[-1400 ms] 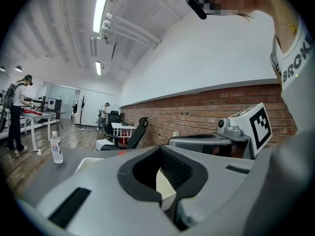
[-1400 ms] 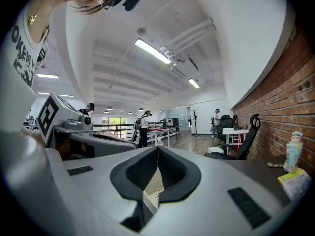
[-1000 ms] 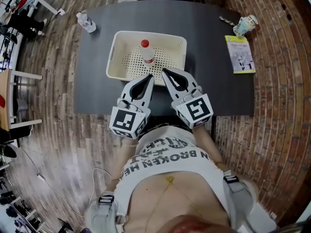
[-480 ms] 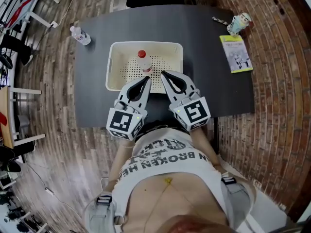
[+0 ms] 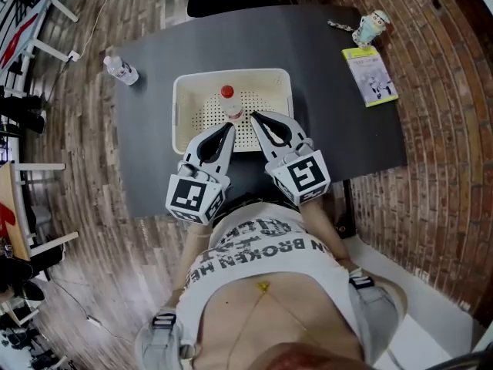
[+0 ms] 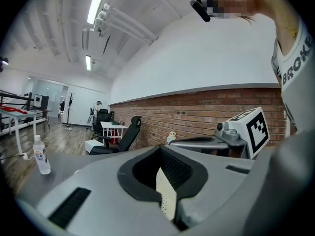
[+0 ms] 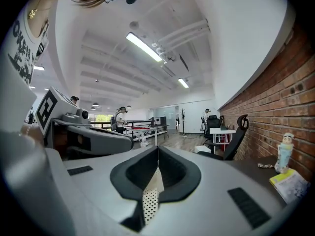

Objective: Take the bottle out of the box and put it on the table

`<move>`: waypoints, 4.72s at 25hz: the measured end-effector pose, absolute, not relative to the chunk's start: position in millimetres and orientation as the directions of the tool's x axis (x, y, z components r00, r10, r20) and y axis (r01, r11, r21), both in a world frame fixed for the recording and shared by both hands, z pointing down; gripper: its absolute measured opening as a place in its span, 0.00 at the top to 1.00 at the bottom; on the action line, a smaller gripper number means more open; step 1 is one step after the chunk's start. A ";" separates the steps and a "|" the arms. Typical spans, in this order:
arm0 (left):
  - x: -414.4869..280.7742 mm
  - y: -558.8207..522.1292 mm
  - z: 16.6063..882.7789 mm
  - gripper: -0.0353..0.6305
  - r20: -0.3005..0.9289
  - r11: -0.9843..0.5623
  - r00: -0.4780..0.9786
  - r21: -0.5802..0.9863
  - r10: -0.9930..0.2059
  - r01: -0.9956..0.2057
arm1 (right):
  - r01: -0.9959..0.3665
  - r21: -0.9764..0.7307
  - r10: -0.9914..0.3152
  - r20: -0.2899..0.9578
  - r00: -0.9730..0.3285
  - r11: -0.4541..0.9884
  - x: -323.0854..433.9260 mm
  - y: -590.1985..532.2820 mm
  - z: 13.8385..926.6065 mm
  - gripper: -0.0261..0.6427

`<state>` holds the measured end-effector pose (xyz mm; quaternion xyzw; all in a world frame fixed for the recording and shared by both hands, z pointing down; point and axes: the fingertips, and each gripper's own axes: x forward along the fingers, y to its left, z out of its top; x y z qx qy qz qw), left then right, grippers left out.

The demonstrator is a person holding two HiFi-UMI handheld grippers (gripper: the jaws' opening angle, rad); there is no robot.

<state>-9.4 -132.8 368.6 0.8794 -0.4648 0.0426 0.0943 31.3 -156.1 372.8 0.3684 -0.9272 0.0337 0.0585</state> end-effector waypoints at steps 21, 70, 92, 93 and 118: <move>-17.3 -153.7 376.7 0.94 0.174 -0.568 0.586 0.145 -0.792 -0.810 | -0.700 -0.009 -0.689 0.167 -0.705 0.714 25.1 -173.2 378.6 0.95; -19.0 -255.7 482.7 0.71 0.356 -0.553 0.530 0.042 -0.770 -0.832 | -0.732 -0.074 -0.693 0.272 -0.668 0.677 35.8 -209.3 423.1 0.95; -20.6 -250.6 484.5 0.71 0.357 -0.565 0.542 0.046 -0.761 -0.824 | -0.727 -0.071 -0.687 0.274 -0.673 0.683 36.1 -200.0 422.8 0.95; -20.4 -250.4 483.5 0.71 0.356 -0.565 0.543 0.049 -0.761 -0.824 | -0.727 -0.070 -0.687 0.275 -0.672 0.683 36.5 -199.7 423.0 0.95; -25.2 -234.8 452.7 0.71 0.346 -0.607 0.579 0.036 -0.738 -0.794 | -0.751 -0.041 -0.724 0.236 -0.649 0.659 49.2 -177.6 404.7 0.95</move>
